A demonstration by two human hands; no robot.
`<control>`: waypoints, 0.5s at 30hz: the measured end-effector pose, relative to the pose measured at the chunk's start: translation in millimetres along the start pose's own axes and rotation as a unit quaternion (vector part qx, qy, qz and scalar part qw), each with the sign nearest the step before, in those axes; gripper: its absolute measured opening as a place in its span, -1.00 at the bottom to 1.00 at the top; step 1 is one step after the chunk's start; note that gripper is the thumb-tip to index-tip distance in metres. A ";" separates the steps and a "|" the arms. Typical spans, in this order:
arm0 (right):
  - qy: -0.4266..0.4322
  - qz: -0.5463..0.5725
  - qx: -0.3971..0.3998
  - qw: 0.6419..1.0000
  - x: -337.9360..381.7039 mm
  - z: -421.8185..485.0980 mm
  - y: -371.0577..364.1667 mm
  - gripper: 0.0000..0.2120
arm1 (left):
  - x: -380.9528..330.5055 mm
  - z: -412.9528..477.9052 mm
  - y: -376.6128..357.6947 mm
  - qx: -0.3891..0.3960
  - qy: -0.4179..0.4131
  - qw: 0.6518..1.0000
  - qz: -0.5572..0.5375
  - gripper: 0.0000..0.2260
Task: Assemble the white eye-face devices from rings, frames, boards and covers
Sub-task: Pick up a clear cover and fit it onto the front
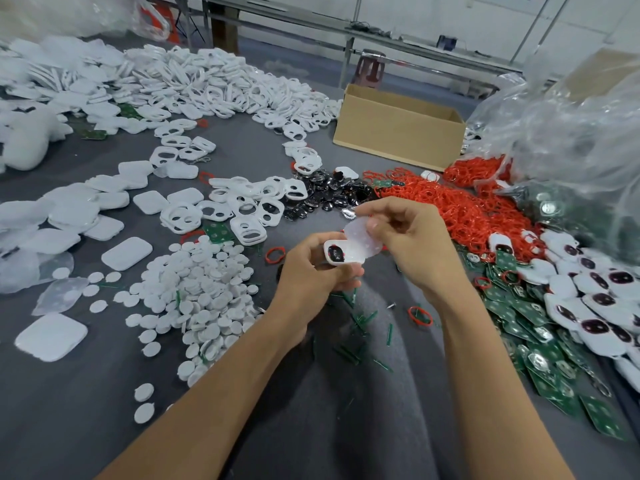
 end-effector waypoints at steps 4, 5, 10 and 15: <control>0.034 -0.035 0.006 0.999 1.9 -0.6 3.6 -0.87 | -1.2 0.6 -0.7 0.020 0.009 1.000 0.020 -0.66; 0.047 -0.050 0.014 0.998 2.4 -0.7 4.6 -0.87 | -1.7 0.7 -0.7 0.025 0.010 0.999 0.027 -0.65; 0.093 -0.109 0.067 0.987 1.4 -0.2 0.1 -0.86 | -4.1 -1.9 -1.0 0.051 0.002 0.996 0.076 -0.64; 0.099 -0.123 0.107 0.982 -0.3 -0.6 -7.4 -0.82 | -5.6 -2.2 -0.9 0.063 -0.002 0.994 0.084 -0.69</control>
Point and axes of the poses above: each hand's wrist, its own z-axis towards the middle knuckle, its own y-axis out of the back of the hand, x = y × z, the point moved 2 cm from there along z, towards the middle knuckle, and after that the axes turned 4 degrees about z, right-handed, at the moved point
